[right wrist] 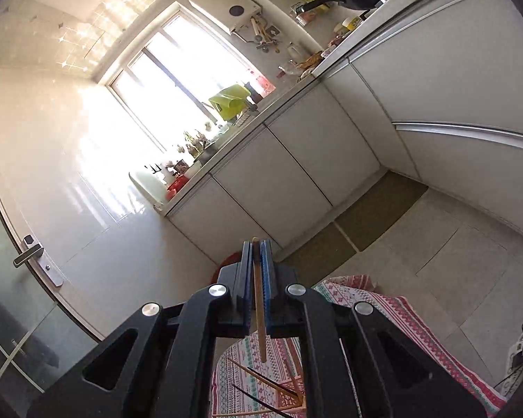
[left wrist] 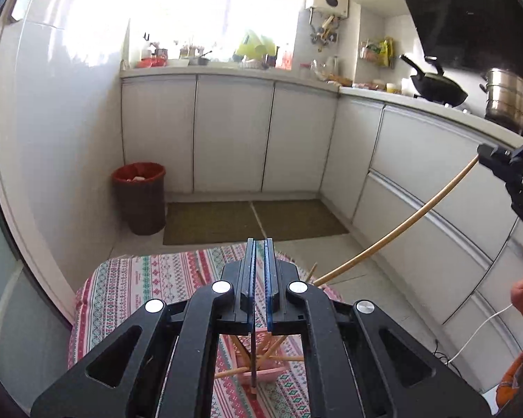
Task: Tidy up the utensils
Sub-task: 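Lower both held chopsticks into the pink holder and open both grippers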
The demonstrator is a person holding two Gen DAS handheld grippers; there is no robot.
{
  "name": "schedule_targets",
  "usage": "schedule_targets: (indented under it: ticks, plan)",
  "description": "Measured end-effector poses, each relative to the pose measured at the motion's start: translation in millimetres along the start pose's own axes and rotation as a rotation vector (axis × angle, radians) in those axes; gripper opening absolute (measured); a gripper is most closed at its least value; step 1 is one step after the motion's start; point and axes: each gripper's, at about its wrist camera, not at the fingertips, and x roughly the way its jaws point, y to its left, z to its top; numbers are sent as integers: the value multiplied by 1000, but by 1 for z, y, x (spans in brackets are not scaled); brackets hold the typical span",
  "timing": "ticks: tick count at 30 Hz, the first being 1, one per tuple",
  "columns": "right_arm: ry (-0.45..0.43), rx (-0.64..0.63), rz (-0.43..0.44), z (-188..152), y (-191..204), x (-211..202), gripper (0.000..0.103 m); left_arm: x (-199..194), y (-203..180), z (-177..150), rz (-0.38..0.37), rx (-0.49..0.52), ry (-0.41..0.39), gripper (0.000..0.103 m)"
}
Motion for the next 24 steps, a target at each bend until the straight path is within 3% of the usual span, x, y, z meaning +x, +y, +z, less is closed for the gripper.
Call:
schedule_targets:
  ticks: [7,9,11,13,14,17,20,24]
  plan:
    - [45,-49,12,-18,16,19,5,-31,30,13,0,-85,-45,4]
    - [56,-50,15,-22,18,22,5,-36,37,17,-11,-100,-22,5]
    - [63,-57,18,-25,19,22,5,-37,36,17,-34,-79,74,10]
    - [67,-66,26,-27,22,21,5,-32,25,4,-79,-7,247,37]
    - [68,-69,30,-28,23,20,5,-29,22,-7,-90,9,302,40]
    - [67,-71,42,-29,23,15,5,-8,16,-62,-60,21,467,42]
    - [67,-67,44,-28,21,11,5,29,15,-129,17,-4,617,42]
    - [77,-45,52,-26,16,11,5,64,6,-170,88,20,652,42]
